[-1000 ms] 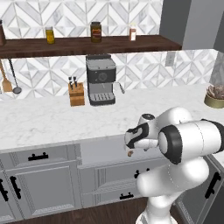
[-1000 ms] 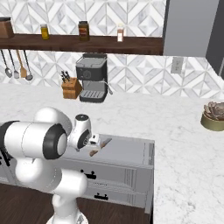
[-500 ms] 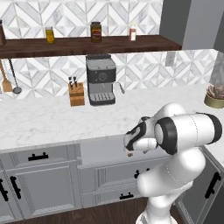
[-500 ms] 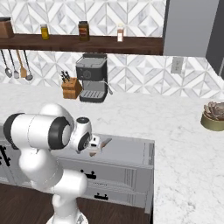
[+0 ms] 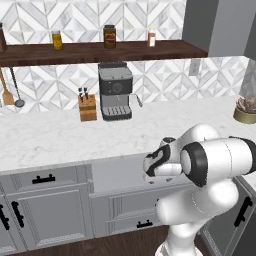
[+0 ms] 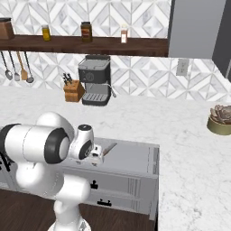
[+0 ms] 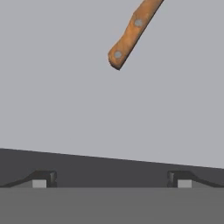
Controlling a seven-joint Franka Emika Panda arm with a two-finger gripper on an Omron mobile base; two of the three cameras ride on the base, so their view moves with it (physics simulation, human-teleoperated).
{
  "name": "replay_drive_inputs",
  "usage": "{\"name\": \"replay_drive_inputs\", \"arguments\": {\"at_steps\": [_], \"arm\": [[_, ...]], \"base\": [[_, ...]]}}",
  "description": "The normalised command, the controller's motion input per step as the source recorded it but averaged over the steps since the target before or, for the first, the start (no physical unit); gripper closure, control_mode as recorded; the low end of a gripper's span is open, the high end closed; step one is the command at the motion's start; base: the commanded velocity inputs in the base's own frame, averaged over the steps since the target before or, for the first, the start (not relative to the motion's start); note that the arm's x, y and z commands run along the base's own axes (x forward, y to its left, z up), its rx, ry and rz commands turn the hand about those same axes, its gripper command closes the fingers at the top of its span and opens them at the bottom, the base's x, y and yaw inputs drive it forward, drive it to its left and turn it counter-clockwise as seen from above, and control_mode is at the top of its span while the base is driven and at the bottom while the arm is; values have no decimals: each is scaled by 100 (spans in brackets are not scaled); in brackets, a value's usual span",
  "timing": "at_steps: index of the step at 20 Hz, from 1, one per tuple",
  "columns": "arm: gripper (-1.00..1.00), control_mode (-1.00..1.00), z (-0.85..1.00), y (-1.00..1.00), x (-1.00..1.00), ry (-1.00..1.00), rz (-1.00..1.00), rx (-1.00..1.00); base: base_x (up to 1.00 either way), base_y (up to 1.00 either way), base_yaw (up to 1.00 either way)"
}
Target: Pick up the knife from the drawer and place it on the cutting board. Then place the meat from the plate to the cutting board.
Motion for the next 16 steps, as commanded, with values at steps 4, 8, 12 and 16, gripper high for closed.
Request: {"name": "replay_drive_inputs", "arguments": {"at_steps": [4, 8, 12, 16], "arm": [[-100, -100, 0, 3, -82, 14, 0, 0], [-100, -100, -2, 5, -74, 24, 0, 0], [-100, -100, -6, 0, -88, 24, 0, 1], [-100, -100, -8, 0, -99, 20, 0, 5]], "base": [[0, 0, 0], [0, 0, 0], [0, 0, 0], [0, 0, 0]]}}
